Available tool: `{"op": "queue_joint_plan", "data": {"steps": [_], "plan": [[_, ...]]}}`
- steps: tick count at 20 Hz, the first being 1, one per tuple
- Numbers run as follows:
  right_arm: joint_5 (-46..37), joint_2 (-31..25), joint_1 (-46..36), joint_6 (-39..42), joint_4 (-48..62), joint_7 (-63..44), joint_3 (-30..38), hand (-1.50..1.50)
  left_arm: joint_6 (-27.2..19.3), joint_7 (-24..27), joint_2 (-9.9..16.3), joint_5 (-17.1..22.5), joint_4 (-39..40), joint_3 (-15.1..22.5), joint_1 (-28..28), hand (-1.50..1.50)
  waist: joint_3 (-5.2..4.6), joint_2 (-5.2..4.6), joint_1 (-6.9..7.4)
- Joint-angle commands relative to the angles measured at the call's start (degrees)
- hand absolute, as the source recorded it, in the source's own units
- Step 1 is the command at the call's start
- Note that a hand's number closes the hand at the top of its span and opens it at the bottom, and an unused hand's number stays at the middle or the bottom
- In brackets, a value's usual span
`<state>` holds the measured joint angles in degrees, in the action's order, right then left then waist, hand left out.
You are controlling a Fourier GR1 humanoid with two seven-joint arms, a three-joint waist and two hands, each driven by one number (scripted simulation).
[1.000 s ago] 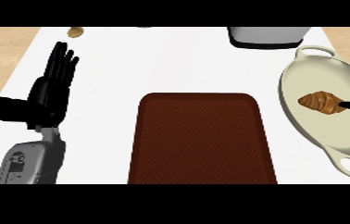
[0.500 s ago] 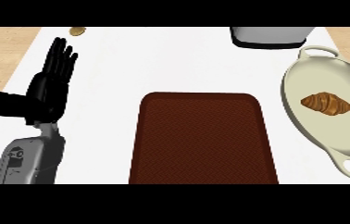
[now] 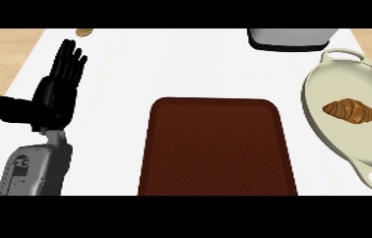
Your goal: Pick the croissant from the tray and place it in the pot
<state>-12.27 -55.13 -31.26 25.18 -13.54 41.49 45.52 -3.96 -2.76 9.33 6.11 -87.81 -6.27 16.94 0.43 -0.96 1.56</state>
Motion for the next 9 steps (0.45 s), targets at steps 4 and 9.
{"op": "queue_joint_plan", "data": {"steps": [4,9], "plan": [[2.2,-3.7,3.6,7.5,1.8,4.4,1.9,-1.5,-1.5,-1.7,-0.6,-0.2,-1.1,0.1,2.4,0.0,0.26,-0.06,-0.08],[2.8,-5.7,4.4,7.2,1.8,3.1,2.3,-1.5,0.3,0.7,0.1,0.5,-1.0,-0.5,-0.9,0.0,0.33,-0.19,0.69]]}}
